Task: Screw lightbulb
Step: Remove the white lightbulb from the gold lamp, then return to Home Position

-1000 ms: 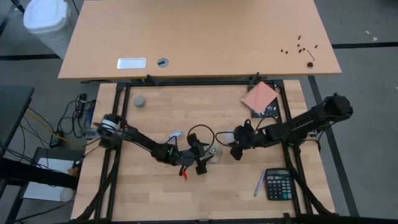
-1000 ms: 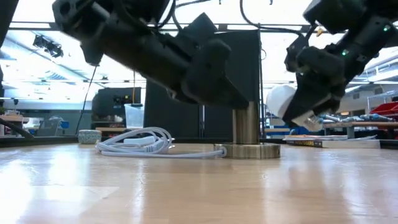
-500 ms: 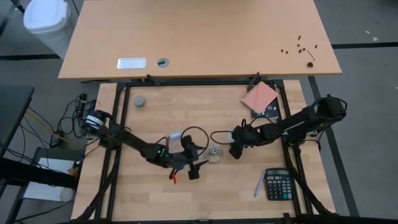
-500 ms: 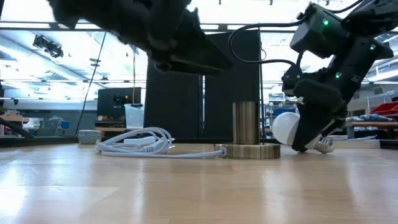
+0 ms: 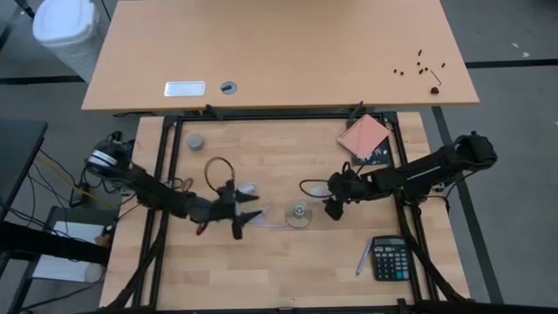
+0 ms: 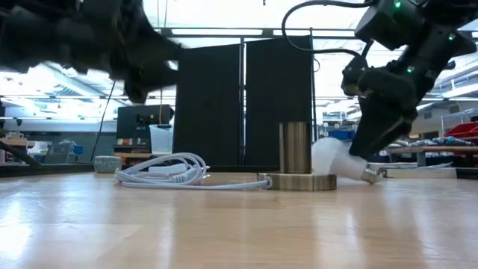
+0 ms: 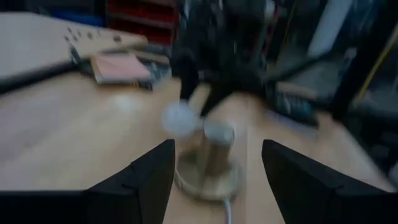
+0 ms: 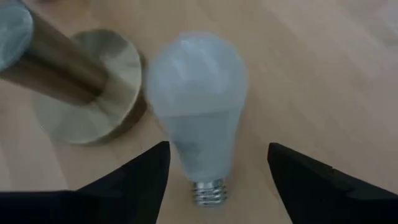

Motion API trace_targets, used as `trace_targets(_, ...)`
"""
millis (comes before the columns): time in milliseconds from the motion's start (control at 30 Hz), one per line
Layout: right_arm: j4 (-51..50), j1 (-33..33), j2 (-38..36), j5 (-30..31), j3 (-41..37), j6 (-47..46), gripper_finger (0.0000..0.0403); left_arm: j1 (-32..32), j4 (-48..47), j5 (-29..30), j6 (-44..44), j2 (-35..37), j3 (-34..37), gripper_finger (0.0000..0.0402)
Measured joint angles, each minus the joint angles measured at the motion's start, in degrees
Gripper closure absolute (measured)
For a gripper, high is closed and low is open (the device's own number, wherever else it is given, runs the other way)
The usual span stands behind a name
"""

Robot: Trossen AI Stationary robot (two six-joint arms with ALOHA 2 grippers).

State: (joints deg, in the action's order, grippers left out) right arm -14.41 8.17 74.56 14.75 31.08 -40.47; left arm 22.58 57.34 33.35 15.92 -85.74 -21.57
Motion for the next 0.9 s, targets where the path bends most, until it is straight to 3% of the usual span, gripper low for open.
trace_targets(233, -2.35, -1.62, -3.65, 0.47, 0.03, -0.42, 0.0109, -0.20, -6.59, 6.08, -0.91, 14.89, 2.69, 0.0159)
trace_targets(467, -4.33, -1.62, -6.91, 1.07, 1.24, 1.03, 0.0111, -1.47, -16.68, 5.20, -6.09, 21.86, -2.90, 0.0159)
trace_targets(667, -4.83, -1.60, -10.09, 1.68, 3.75, 6.81, 0.0112, -2.07, -18.82, -3.07, -18.55, 23.73, -9.22, 0.0159)
trace_targets(767, -3.46, -0.58, -13.71, 1.72, 4.30, 8.14, 0.0110, -1.82, -17.64, -7.02, -22.96, 24.19, -8.42, 0.0159)
trace_targets(900, -1.12, 2.22, -20.07, -0.66, 4.30, 12.92, 0.0110, -1.85, -18.64, -12.86, -22.27, 25.32, -5.19, 0.0159)
